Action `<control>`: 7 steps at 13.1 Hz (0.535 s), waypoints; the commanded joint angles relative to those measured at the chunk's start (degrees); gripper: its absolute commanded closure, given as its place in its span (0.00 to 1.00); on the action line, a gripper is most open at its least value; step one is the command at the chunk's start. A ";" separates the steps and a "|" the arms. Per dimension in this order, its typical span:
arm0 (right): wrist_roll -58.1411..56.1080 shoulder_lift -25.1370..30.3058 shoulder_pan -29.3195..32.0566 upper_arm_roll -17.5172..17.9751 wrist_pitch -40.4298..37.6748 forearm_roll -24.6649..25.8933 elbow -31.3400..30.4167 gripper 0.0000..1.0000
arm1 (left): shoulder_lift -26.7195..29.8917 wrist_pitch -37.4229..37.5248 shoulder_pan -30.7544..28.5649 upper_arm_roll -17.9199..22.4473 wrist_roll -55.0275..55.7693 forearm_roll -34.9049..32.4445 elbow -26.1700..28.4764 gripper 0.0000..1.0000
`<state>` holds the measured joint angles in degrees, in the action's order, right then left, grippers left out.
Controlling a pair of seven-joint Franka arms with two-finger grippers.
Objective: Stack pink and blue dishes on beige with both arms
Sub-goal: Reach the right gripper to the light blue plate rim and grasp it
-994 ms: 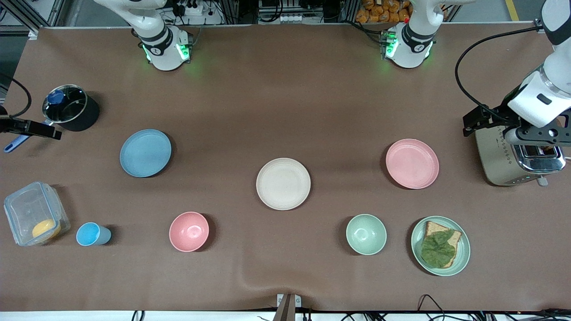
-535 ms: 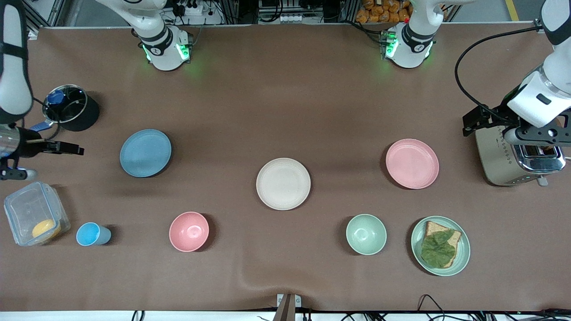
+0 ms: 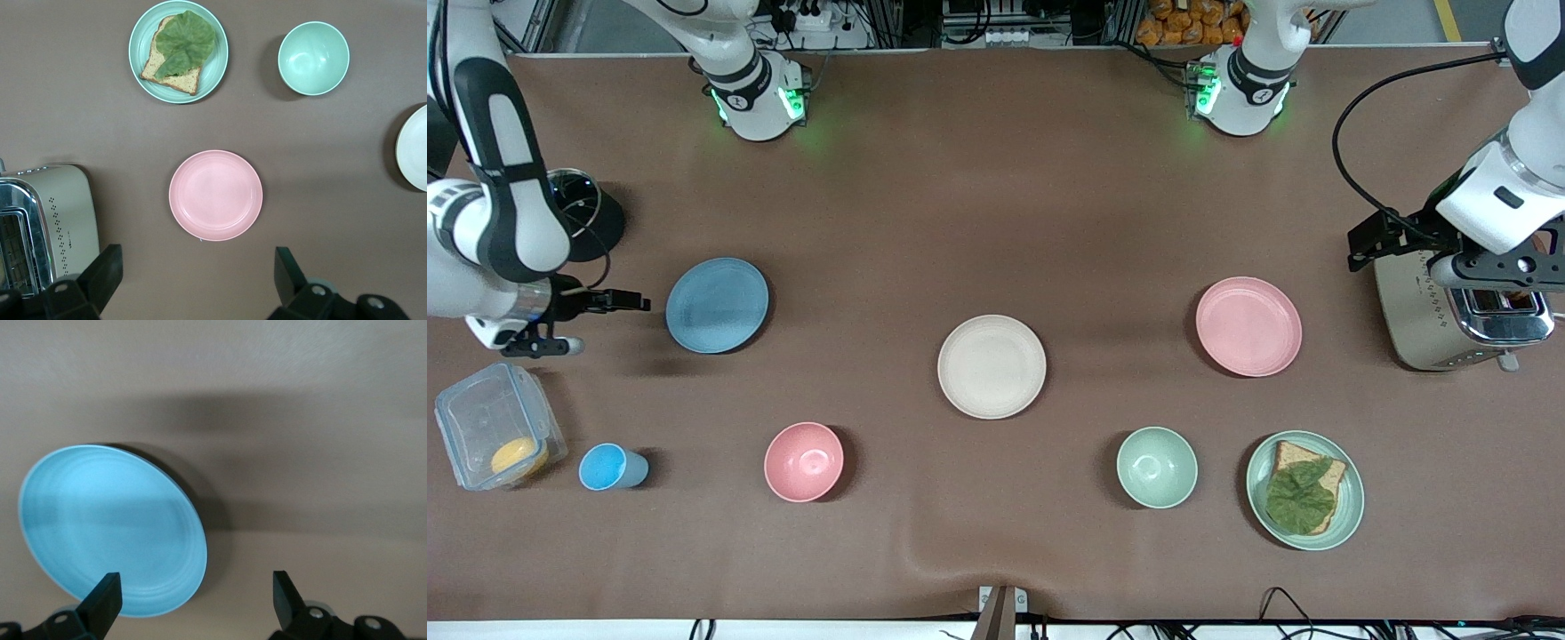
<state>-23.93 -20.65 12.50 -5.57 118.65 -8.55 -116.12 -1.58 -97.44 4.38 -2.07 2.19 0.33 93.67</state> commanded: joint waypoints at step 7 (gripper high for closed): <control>-11.65 -8.52 0.42 0.74 0.61 -3.67 0.81 0.00 | -0.18 1.11 -0.07 -0.13 -0.96 -1.38 -0.95 0.00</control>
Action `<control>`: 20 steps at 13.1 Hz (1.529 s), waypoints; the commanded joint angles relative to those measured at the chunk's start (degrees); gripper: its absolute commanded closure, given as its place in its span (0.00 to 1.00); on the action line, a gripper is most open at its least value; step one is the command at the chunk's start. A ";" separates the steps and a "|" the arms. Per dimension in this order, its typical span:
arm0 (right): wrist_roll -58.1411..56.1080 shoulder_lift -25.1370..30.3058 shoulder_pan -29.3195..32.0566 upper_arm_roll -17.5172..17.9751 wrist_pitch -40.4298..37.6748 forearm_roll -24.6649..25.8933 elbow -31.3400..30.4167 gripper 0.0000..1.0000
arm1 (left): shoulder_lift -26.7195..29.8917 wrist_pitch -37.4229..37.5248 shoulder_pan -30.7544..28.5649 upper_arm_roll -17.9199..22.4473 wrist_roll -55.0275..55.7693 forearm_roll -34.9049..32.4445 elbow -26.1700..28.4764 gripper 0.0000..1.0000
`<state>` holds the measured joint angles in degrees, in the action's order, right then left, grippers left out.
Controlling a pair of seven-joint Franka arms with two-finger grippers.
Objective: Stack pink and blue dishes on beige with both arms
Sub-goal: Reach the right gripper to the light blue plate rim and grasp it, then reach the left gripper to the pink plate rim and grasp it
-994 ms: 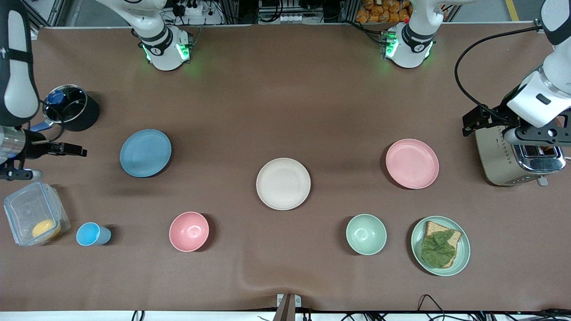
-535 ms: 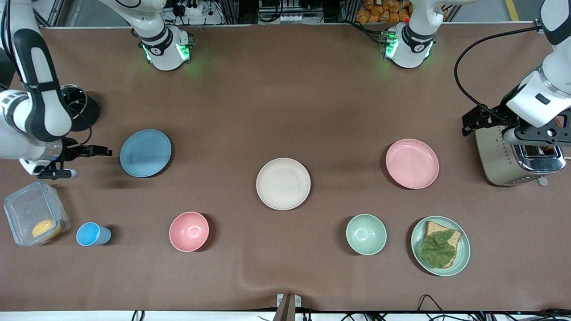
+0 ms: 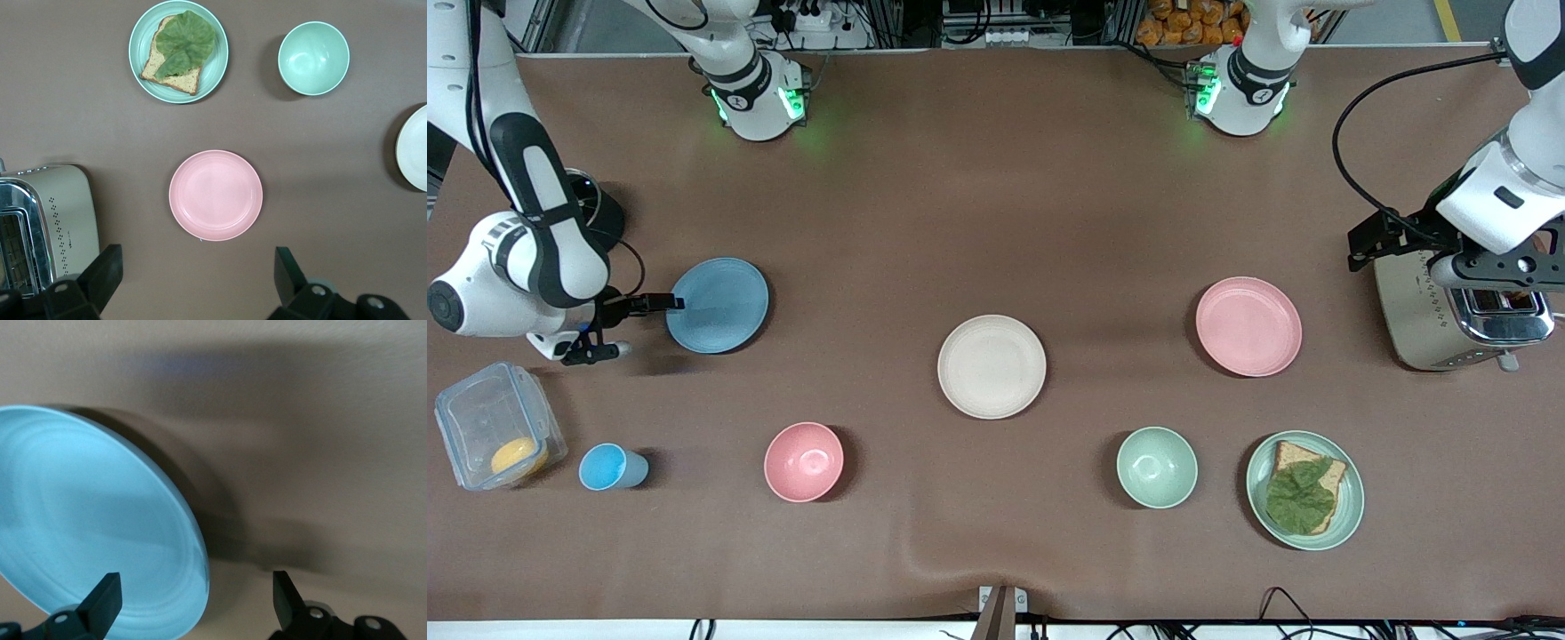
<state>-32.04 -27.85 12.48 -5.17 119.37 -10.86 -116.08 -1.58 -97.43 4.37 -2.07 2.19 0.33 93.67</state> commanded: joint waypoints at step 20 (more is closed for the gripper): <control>-4.52 -3.53 0.00 0.34 -18.02 -1.36 13.15 1.00 | -21.62 -19.19 -6.82 -0.65 -11.05 -3.42 17.33 0.00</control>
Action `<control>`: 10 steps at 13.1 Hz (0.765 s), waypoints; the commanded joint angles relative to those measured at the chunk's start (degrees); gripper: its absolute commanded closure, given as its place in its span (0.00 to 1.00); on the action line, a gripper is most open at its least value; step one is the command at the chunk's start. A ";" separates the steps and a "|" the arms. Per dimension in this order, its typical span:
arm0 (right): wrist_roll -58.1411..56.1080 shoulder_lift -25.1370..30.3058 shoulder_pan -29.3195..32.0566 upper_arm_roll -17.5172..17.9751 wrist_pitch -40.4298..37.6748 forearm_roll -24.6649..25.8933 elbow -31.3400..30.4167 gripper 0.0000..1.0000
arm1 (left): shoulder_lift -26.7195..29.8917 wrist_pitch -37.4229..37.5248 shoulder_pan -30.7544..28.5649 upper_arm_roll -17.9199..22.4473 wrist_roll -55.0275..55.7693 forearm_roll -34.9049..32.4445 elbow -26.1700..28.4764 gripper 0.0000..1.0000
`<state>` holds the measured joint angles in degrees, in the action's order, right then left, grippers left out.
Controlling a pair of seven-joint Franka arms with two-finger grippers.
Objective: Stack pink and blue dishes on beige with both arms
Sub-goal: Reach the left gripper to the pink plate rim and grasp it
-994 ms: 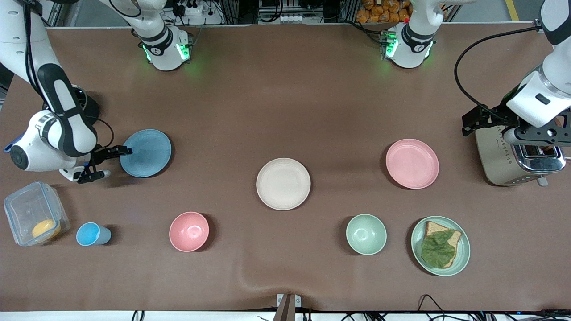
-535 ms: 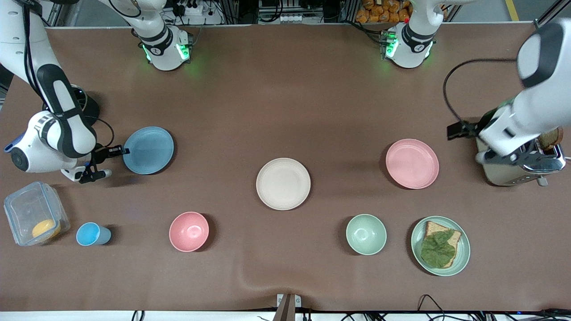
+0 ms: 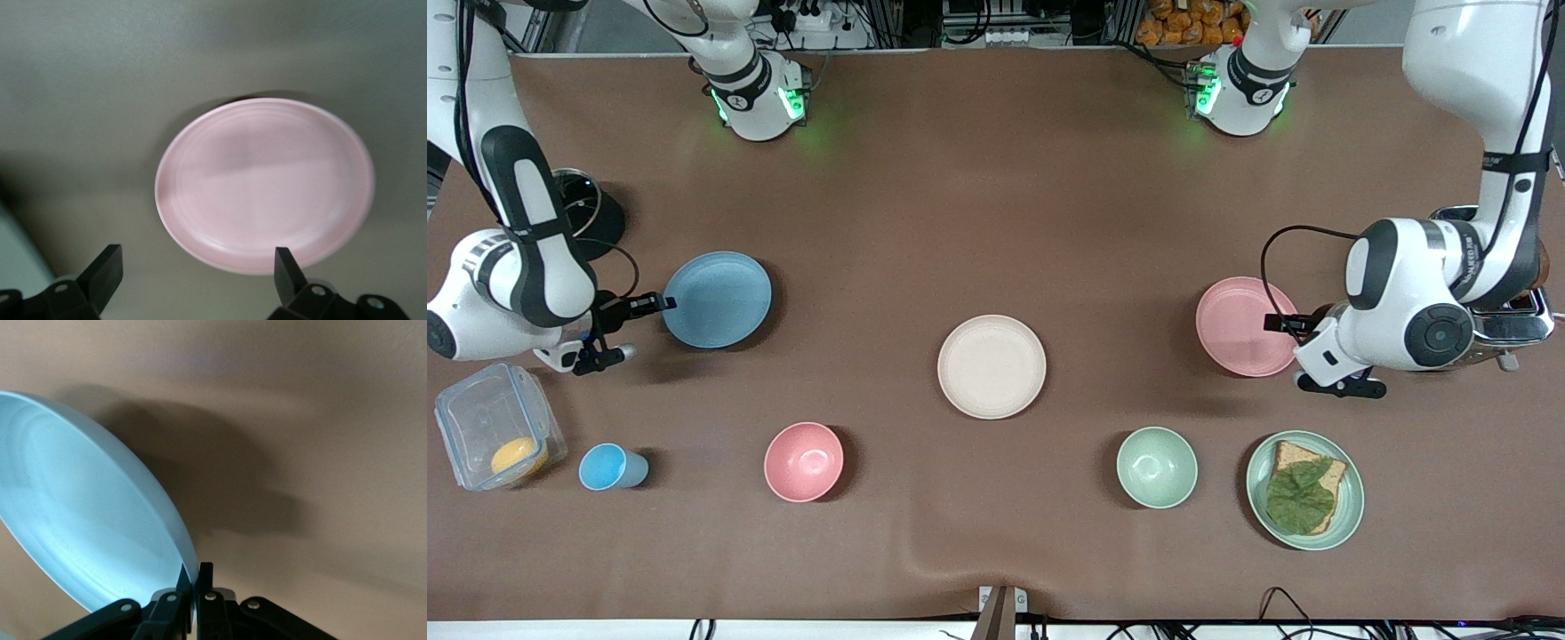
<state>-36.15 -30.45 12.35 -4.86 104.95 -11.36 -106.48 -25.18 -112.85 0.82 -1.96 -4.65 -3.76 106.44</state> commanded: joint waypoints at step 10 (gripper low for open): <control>4.07 -0.92 -1.54 0.03 -10.73 -0.85 9.98 1.00 | -4.70 -4.04 -8.38 -0.77 -18.01 11.40 3.78 0.00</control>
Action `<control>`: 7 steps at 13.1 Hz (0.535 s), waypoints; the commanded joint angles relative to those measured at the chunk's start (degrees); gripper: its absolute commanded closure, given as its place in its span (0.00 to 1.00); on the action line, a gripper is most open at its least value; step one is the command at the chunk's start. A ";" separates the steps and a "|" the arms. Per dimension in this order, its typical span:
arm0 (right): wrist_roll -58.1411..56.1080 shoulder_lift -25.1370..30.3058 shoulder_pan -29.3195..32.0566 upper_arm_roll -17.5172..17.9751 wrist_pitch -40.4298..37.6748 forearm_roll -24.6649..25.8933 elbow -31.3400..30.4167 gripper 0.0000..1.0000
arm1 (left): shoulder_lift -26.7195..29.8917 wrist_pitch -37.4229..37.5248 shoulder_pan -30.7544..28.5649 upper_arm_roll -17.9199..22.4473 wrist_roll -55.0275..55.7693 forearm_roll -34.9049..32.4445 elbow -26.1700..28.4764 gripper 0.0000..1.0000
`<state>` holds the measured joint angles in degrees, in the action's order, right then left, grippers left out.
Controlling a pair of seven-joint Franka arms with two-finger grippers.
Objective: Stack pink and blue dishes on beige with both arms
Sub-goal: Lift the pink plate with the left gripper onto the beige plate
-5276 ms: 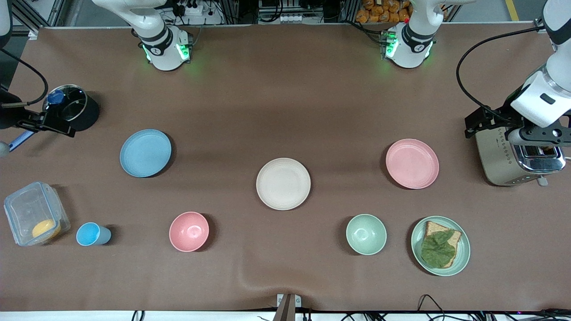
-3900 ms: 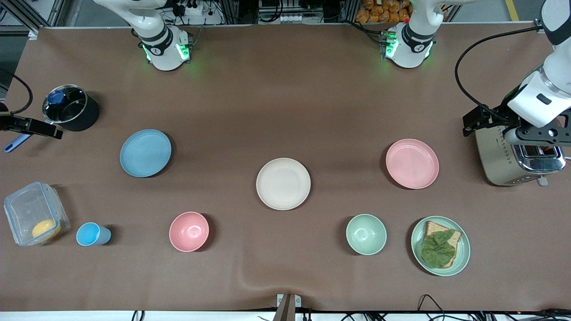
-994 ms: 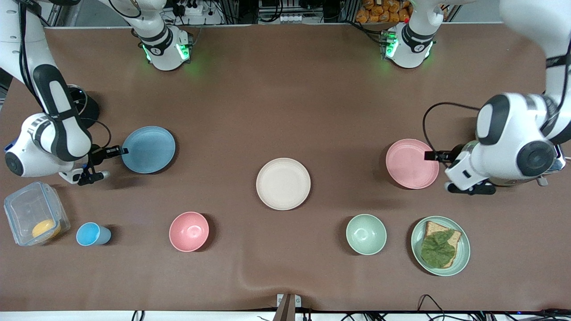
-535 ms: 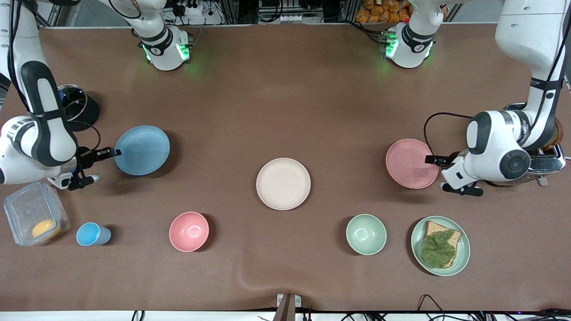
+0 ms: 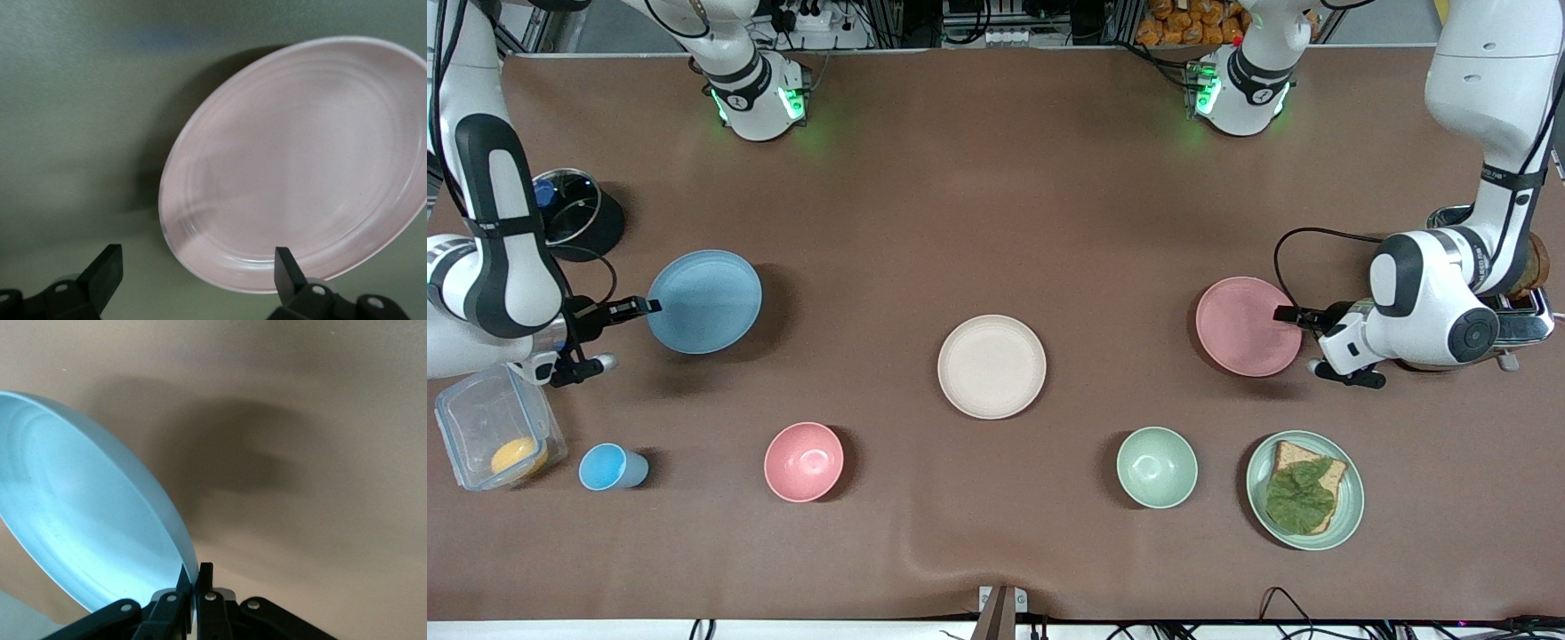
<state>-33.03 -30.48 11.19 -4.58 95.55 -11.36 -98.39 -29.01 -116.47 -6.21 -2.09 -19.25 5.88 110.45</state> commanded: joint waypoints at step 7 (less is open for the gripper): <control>0.95 -0.90 -0.38 -0.26 -1.77 -0.94 2.41 1.00 | -3.33 -0.43 -2.66 -0.64 -8.26 4.14 -1.47 1.00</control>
<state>-32.87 -30.49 11.05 -4.58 95.21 -11.36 -97.71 -31.57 -116.89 -8.17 -2.10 -26.04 8.39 109.92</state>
